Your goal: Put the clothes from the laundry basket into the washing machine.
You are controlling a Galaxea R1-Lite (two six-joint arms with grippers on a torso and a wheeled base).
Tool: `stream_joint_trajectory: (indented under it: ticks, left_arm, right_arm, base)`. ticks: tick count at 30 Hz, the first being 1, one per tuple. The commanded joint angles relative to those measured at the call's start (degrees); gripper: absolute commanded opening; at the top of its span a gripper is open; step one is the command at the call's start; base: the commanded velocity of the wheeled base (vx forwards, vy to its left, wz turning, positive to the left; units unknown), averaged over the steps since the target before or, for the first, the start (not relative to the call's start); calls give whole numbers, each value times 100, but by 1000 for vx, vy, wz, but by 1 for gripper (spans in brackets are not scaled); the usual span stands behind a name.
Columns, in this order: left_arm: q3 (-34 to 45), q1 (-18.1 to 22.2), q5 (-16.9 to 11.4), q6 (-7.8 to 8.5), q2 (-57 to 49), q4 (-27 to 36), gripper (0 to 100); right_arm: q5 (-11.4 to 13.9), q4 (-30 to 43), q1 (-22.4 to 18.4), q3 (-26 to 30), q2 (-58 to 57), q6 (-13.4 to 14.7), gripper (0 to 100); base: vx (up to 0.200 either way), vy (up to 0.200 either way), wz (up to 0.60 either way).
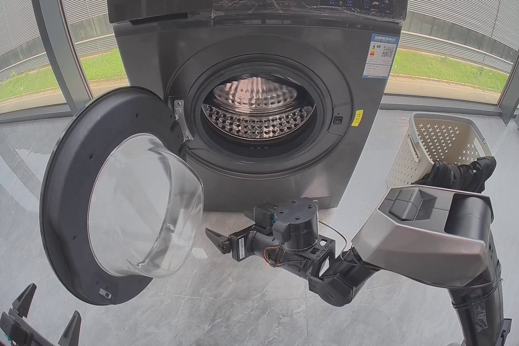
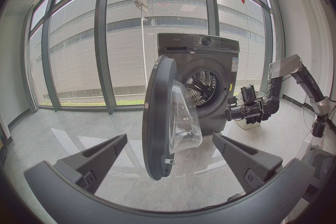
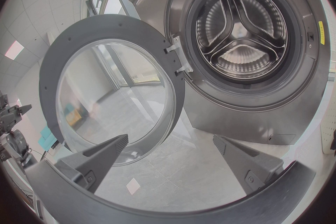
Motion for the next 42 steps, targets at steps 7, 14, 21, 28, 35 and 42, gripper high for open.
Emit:
stream_joint_trajectory:
  ticks: [7,14,21,28,35,42]
  left_arm:
    - [101,0,1,6,-101,0,100]
    - [101,0,1,6,-101,0,100]
    - [101,0,1,-3,-101,0,100]
    - [101,0,1,-3,-101,0,100]
    - [101,0,1,6,-101,0,100]
    - [101,0,1,6,-101,0,100]
  right_arm:
    - [-520,1393,110,-1975,651,58,100]
    - [-669,1446,171,-2520,968,216,100]
    - [-660,1376,136,-2493,915,234,100]
    - [-678,1068,-198,-1518,115,172,100]
    - [-660,277,-831,495,-1388,-355,100]
    - [-660,-470,-1428,2341,-2697,-382,100]
  base:
    - [0,0,0]
    - [0,0,0]
    - [0,0,0]
    - [0,0,0]
    - [0,0,0]
    - [0,0,0]
